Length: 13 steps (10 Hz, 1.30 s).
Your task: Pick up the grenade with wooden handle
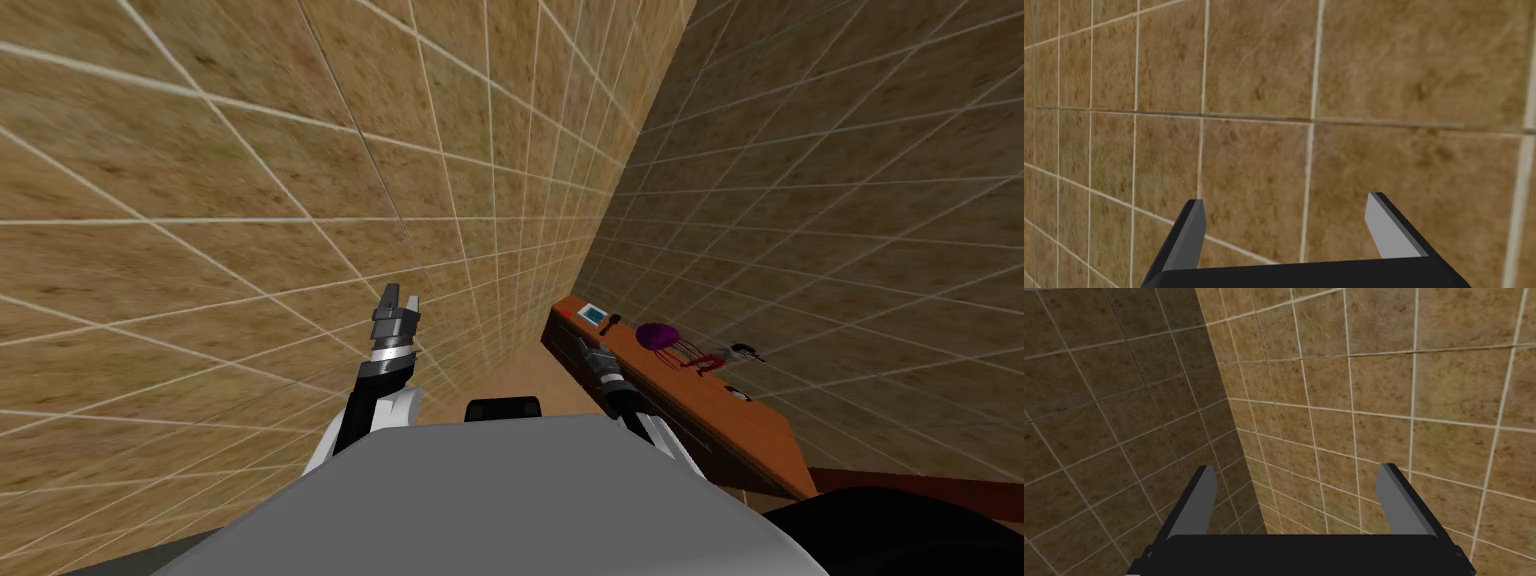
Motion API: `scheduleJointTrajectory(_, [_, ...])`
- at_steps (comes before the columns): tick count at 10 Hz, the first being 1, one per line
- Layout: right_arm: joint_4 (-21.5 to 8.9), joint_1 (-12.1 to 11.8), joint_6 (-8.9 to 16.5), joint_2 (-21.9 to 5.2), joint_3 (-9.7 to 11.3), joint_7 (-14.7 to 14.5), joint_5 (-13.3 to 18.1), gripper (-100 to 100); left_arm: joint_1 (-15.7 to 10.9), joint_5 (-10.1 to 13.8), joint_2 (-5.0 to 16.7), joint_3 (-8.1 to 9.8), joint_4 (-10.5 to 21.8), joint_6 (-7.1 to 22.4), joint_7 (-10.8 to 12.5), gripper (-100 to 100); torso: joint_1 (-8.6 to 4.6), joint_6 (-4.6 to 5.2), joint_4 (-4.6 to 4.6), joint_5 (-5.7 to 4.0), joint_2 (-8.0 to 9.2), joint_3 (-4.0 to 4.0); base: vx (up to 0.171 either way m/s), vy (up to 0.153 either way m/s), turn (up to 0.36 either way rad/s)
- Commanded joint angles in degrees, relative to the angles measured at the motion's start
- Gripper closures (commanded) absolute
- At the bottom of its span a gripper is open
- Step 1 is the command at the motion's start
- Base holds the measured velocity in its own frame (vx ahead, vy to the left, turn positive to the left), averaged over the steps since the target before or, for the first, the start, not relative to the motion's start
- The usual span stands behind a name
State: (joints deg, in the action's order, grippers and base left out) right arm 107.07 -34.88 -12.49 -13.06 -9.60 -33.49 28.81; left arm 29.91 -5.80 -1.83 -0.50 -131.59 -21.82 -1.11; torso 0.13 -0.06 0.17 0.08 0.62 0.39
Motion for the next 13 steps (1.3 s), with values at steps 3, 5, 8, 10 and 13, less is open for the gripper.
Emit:
scheduleJointTrajectory(3, [-5.41,-1.32,1.7,-1.51,0.03,-5.91,6.51,-100,-0.01,0.0,0.0,-0.01,0.0,0.0,0.0,0,-0.01,-0.04,0.01,-0.02,0.07,0.03,-0.113,0.085,0.346])
scheduleJointTrajectory(5, [-7.7,-1.4,1.89,-2.38,0.14,-7.59,8.95,-100,0.01,0.0,0.0,0.01,0.0,0.0,0.0,0,-0.16,0.01,0.0,-0.04,-0.03,-0.02,-0.067,0.051,0.204])
scheduleJointTrajectory(8, [-12.24,-1.31,1.76,-4.59,0.81,-10.8,12.9,-100,0.01,0.0,0.01,0.01,0.0,0.0,0.0,0,-0.39,-0.01,-0.05,-0.09,-0.21,-0.12,-0.036,0.012,0.224])
scheduleJointTrajectory(10, [-15.49,-1.12,1.42,-5.85,1.41,-12.38,14.93,-100,0.01,0.0,0.02,0.01,0.0,0.0,0.0,0,-0.54,-0.01,-0.05,-0.12,-0.23,-0.13,-0.024,-0.029,0.215])
scheduleJointTrajectory(13, [-20.03,-0.5,0.23,-8.59,3.19,-15.51,19.2,-100,0.02,0.0,0.02,0.02,0.0,0.0,0.0,0,-0.61,0.04,-0.08,-0.14,-0.37,-0.22,0.01,-0.047,0.144])
